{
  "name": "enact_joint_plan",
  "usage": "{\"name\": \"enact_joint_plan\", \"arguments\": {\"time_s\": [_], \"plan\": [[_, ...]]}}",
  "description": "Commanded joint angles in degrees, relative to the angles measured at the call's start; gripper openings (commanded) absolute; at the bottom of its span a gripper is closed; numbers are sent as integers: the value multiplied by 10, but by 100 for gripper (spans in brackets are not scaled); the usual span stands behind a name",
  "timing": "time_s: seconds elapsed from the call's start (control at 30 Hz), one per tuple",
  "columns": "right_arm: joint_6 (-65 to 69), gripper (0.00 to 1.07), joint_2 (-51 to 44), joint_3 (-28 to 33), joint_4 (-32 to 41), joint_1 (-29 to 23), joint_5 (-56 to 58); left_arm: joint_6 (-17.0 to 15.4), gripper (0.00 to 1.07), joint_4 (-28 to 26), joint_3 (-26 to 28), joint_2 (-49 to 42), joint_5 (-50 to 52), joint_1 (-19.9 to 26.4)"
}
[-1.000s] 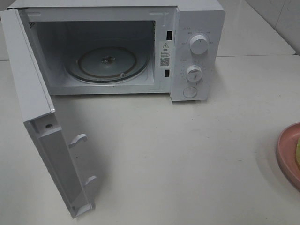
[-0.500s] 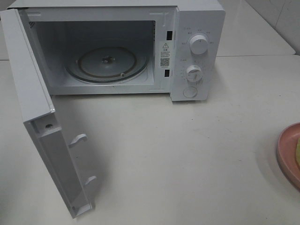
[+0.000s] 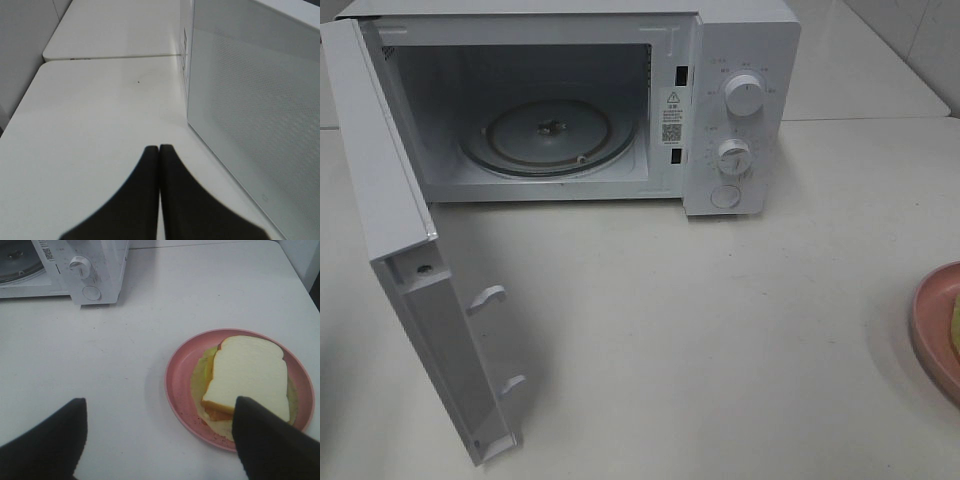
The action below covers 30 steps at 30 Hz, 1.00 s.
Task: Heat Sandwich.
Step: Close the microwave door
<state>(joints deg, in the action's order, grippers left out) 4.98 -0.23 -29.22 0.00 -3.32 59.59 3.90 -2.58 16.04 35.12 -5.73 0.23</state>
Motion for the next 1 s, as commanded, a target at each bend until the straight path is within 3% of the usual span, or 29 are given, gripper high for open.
{"name": "enact_joint_plan", "arguments": {"time_s": [0.03, 0.4, 0.53, 0.67, 1.0], "plan": [[-5, 76, -14, 2, 0, 5, -3, -2, 0, -1, -29, 29, 112, 2], [-5, 76, -14, 2, 0, 5, -3, -2, 0, 9, -50, 163, 316, 2], [-5, 76, -14, 2, 0, 5, -3, -6, 0, 62, -50, 225, 388, 2], [-5, 76, -14, 2, 0, 5, -3, -64, 0, 105, -49, 296, 453, 2], [-5, 76, -14, 2, 0, 5, -3, -124, 0, 206, -16, 397, 524, -2]]}}
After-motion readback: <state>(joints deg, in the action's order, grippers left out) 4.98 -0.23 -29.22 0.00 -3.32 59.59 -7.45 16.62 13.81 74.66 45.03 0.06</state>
